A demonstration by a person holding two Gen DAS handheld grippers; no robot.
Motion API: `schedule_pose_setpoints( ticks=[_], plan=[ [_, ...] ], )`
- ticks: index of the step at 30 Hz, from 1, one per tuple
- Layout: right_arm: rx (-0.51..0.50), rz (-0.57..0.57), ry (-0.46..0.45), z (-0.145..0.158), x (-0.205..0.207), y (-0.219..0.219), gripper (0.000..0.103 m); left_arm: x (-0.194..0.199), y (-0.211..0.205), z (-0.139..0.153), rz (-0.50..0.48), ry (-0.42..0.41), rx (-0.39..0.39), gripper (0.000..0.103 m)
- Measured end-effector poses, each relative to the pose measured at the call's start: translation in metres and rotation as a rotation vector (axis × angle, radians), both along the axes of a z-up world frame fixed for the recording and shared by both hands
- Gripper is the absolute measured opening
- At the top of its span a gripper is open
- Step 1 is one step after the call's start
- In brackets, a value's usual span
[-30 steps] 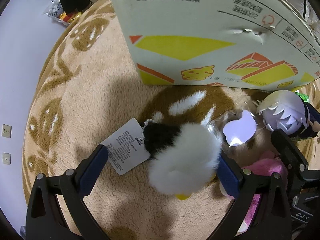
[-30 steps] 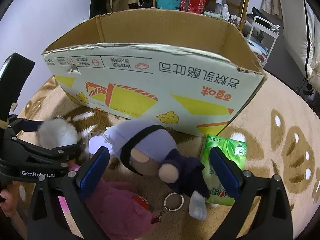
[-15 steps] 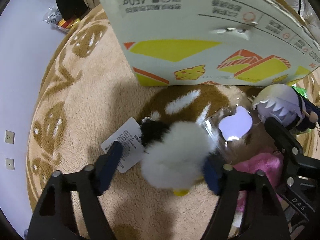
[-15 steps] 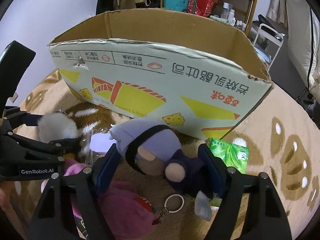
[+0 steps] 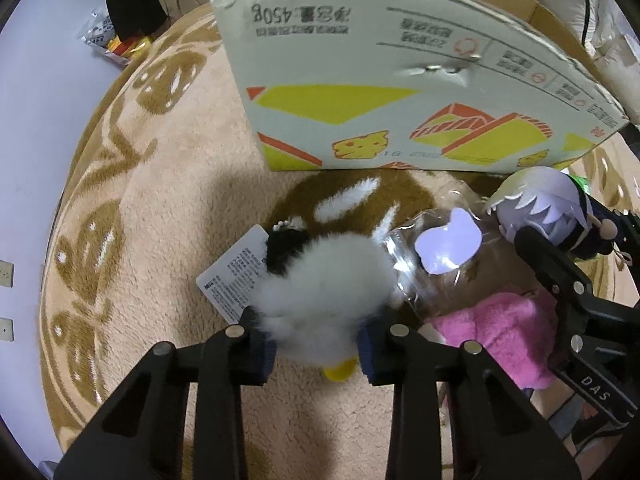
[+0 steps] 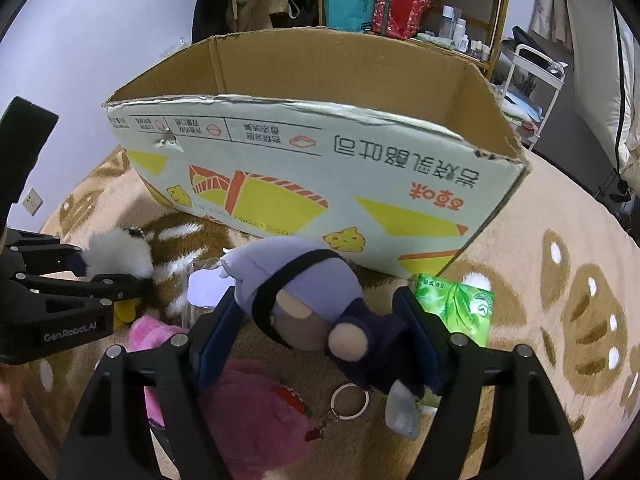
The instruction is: Organize soft objects
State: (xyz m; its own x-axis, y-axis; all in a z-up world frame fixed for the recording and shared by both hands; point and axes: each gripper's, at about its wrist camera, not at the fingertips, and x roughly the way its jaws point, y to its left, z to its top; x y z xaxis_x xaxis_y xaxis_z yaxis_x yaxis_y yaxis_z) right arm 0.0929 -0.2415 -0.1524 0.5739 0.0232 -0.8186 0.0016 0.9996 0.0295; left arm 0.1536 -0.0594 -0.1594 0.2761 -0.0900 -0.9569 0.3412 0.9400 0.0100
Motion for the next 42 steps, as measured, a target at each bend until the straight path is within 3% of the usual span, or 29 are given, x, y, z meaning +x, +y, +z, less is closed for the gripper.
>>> schedule_pose_setpoints(
  ticks=[5, 11, 23, 29, 36, 42],
  plan=[
    [0.055, -0.020, -0.023, 0.008, -0.005, -0.010, 0.080, -0.009, 0.003, 0.013, 0.024, -0.049, -0.008, 0.031],
    [0.094, -0.031, -0.059, 0.020, -0.013, -0.014, 0.080, -0.023, 0.010, 0.040, 0.040, -0.132, -0.072, 0.031],
    [0.165, -0.042, -0.240, 0.070, -0.041, -0.019, 0.079, -0.051, 0.016, 0.106, 0.055, -0.422, -0.171, 0.031],
    [0.132, -0.067, -0.364, 0.098, -0.052, -0.019, 0.079, -0.064, 0.020, 0.136, 0.048, -0.598, -0.221, 0.032],
    [0.117, -0.113, -0.505, 0.127, -0.057, -0.027, 0.079, -0.066, 0.016, 0.150, 0.038, -0.689, -0.216, 0.032],
    [0.134, -0.125, -0.557, 0.143, -0.049, -0.035, 0.079, -0.055, 0.008, 0.162, 0.021, -0.738, -0.215, 0.032]
  ],
)
